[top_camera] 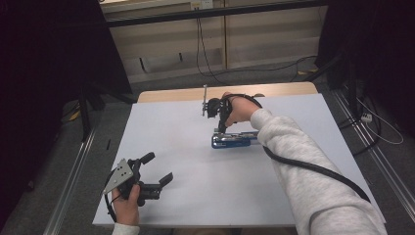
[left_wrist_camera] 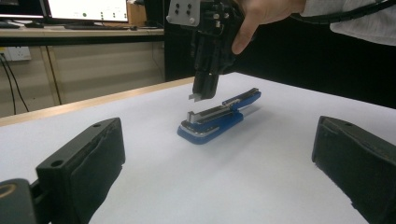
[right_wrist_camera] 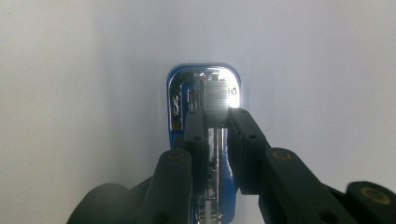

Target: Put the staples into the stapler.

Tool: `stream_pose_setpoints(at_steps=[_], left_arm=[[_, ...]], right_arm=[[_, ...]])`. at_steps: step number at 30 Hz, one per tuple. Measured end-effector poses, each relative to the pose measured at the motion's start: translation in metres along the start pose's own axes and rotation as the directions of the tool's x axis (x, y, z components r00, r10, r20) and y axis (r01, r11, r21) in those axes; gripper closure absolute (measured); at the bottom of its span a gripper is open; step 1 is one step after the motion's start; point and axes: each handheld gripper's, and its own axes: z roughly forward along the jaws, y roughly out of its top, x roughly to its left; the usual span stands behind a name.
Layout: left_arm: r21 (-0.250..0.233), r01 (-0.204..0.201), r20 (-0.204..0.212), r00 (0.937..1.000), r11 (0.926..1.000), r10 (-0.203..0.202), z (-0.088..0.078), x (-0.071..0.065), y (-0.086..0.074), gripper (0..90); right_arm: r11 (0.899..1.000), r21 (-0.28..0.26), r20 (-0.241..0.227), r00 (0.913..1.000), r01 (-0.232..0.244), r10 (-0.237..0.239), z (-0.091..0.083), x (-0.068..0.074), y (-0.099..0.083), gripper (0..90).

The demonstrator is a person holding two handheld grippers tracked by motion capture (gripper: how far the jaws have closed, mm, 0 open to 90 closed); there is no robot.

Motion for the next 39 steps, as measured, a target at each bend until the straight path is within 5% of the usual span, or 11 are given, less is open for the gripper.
stream_pose_setpoints(at_steps=[39], left_arm=[[0.002,-0.01,-0.007,0.9999,0.9999,0.01,0.001,0.0,0.0,2.6]], right_arm=[[1.0,0.026,-0.018,0.9998,0.007,-0.006,0.016,0.001,-0.005,78.3]])
